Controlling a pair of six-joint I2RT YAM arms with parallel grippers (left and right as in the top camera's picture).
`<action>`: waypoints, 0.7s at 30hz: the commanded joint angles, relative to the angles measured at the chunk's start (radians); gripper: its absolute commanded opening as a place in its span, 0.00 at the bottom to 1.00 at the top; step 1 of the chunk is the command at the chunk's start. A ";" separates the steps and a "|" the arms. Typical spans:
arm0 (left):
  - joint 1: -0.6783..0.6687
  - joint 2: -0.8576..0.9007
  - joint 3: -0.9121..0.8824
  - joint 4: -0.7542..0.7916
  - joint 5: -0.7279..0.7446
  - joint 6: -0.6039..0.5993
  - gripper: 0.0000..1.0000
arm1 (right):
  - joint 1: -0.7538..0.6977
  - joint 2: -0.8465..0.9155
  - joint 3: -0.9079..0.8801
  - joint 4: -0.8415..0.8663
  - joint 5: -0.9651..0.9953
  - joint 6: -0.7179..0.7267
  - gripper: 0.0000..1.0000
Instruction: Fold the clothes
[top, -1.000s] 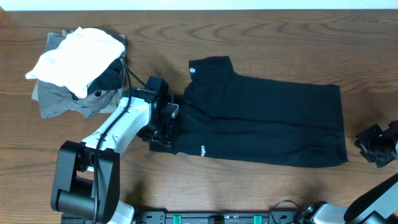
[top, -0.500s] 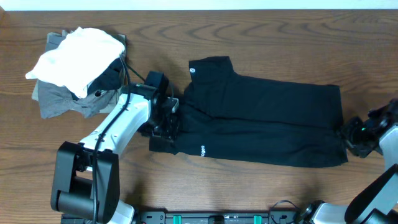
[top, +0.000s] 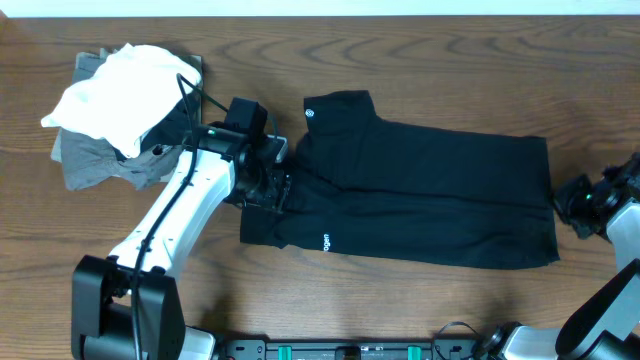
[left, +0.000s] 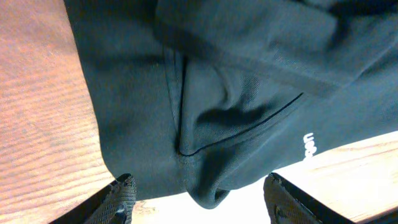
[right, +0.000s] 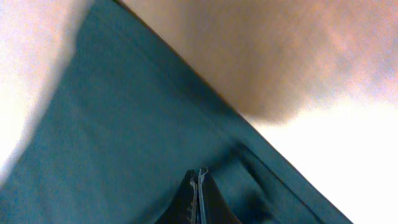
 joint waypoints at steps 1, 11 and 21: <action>0.003 -0.021 0.047 0.000 -0.008 -0.002 0.68 | 0.008 0.006 0.000 0.050 -0.107 0.066 0.01; 0.003 -0.021 0.122 -0.042 -0.008 -0.001 0.74 | 0.005 0.006 0.007 -0.229 -0.055 -0.068 0.56; 0.003 -0.021 0.128 -0.045 -0.008 -0.001 0.75 | 0.004 0.006 -0.006 -0.284 0.048 -0.088 0.52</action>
